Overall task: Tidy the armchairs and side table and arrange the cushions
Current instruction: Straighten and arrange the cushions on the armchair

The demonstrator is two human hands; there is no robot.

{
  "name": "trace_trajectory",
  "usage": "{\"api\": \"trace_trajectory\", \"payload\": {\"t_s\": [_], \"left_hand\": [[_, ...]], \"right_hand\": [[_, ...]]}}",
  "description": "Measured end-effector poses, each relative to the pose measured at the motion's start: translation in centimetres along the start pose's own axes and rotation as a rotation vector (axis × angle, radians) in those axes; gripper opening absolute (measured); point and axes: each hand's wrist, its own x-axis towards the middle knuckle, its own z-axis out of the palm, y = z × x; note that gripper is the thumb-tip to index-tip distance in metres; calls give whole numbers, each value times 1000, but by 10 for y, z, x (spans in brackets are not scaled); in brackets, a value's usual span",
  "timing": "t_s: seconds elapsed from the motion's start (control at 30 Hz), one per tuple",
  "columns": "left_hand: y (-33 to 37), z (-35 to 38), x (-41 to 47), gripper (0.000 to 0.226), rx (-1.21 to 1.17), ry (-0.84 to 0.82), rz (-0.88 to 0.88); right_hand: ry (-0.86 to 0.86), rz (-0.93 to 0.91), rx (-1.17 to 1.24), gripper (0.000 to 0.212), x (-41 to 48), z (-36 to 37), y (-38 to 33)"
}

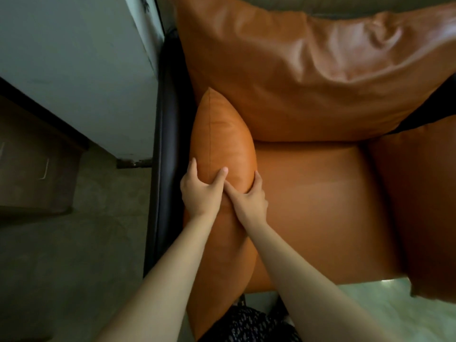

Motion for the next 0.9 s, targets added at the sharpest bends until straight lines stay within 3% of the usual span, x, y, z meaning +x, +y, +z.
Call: {"api": "trace_trajectory", "payload": {"t_s": [0.4, 0.57, 0.7, 0.9], "left_hand": [[3, 3, -9, 84, 102, 29, 20], [27, 6, -26, 77, 88, 10, 95], [47, 18, -43, 71, 89, -87, 252], [69, 47, -70, 67, 94, -256, 289]], "right_hand": [[-137, 12, 8, 107, -1, -13, 5], [-31, 13, 19, 96, -5, -28, 17], [41, -34, -49, 87, -8, -47, 22], [219, -157, -161, 80, -1, -100, 30]]}}
